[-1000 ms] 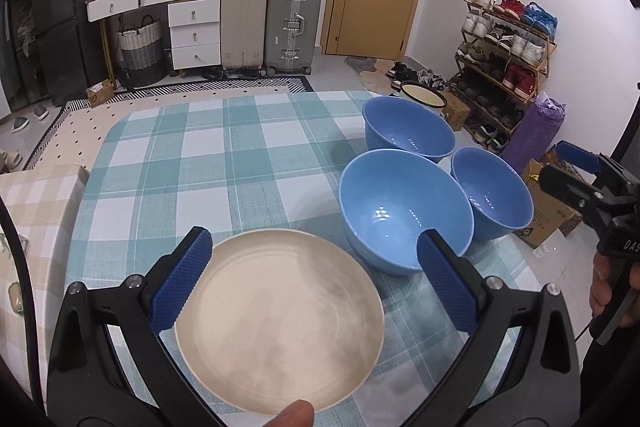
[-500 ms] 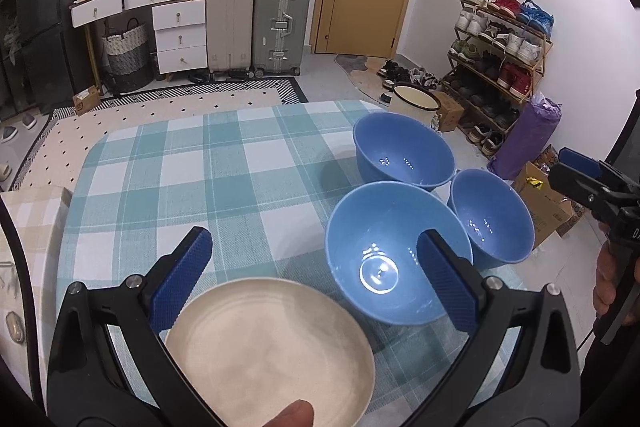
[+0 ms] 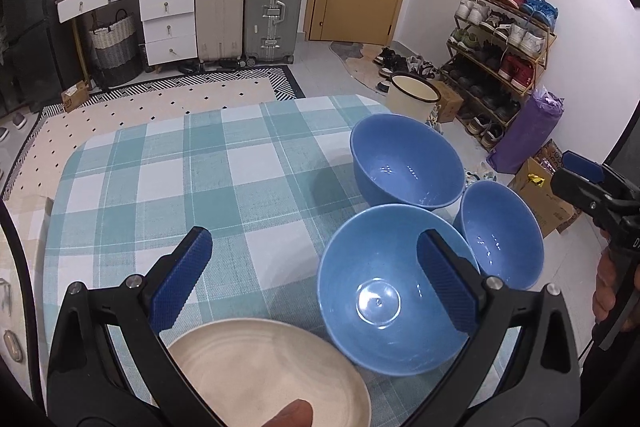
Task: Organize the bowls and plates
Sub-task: 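Move both tools to a light-blue bowl beside the plate stack, then close both tools on the rim of the light-blue bowl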
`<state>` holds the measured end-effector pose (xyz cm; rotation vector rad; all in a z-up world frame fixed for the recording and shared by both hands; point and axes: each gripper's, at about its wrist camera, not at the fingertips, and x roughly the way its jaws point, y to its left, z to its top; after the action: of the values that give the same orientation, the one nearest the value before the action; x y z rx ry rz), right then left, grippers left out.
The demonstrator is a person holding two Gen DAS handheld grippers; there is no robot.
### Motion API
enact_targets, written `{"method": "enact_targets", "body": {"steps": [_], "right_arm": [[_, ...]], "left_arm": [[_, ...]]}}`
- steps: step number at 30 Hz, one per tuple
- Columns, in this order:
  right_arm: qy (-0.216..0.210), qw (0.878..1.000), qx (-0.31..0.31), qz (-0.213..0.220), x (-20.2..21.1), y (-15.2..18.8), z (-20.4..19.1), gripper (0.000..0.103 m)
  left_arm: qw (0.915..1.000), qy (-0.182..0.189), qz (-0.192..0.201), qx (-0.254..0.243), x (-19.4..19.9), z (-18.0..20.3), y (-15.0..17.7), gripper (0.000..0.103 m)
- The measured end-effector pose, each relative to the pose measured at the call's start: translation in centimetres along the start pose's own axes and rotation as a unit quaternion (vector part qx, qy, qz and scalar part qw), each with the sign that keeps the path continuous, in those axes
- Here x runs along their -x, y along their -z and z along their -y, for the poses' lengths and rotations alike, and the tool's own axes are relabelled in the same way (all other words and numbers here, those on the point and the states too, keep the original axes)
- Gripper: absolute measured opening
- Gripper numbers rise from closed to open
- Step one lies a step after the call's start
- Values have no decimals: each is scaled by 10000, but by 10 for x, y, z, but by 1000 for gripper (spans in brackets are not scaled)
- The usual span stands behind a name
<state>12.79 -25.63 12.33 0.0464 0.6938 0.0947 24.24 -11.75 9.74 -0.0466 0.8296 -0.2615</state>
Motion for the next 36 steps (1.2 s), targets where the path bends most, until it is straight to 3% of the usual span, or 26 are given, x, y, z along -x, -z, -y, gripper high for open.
{"method": "enact_targets", "body": {"steps": [18, 36], "right_arm": [[113, 9987, -371, -322, -55, -12, 47, 102], [79, 9959, -493, -758, -121, -25, 66, 100]], "left_arm": [[9992, 100, -367, -72, -72, 20, -32, 102], [9970, 203, -720, 220, -150, 15, -49, 102]]}}
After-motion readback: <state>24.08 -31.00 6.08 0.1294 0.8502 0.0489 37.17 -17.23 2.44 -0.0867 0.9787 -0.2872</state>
